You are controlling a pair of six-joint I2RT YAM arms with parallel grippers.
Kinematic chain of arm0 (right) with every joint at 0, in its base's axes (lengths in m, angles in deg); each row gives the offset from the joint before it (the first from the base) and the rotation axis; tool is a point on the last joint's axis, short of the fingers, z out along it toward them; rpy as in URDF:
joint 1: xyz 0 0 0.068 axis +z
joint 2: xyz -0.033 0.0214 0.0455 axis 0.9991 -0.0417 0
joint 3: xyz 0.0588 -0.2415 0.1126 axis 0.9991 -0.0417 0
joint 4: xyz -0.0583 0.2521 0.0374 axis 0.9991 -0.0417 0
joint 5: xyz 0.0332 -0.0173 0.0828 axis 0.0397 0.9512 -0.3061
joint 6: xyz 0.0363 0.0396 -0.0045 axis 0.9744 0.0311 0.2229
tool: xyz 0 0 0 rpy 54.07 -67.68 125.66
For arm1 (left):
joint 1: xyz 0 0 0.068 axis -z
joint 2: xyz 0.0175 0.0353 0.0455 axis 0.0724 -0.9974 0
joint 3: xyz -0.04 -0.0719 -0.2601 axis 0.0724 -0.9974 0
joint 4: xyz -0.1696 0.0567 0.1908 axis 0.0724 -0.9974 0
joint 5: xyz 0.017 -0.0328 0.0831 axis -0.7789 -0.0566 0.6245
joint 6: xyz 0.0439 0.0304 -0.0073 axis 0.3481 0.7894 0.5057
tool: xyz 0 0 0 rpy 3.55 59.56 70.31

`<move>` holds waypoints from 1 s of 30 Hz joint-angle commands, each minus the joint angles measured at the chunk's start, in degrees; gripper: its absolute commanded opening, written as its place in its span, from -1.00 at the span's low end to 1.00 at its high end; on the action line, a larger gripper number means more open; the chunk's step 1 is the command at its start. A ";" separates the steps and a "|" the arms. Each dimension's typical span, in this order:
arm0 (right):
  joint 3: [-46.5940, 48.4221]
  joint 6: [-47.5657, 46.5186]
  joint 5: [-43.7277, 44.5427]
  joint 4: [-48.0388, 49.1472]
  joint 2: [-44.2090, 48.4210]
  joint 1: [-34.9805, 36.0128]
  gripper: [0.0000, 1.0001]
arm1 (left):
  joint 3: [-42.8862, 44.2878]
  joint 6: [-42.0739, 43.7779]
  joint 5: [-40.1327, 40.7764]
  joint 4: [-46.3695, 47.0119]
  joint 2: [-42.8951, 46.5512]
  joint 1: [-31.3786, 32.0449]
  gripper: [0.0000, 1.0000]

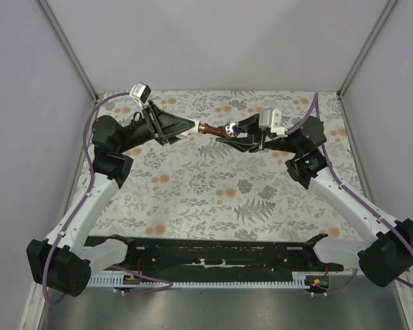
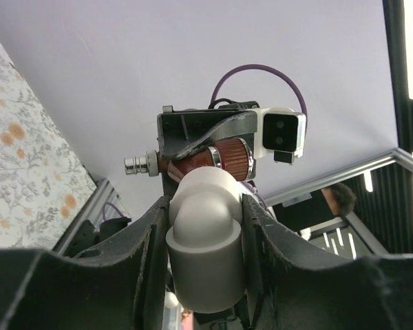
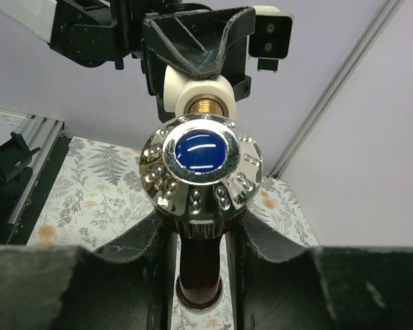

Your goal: Install the water faucets

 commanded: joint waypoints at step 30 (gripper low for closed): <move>6.71 -26.52 -2.03 -22.67 -1.19 3.71 -1.00 | 10.39 18.41 -7.35 -29.66 0.77 2.06 -0.96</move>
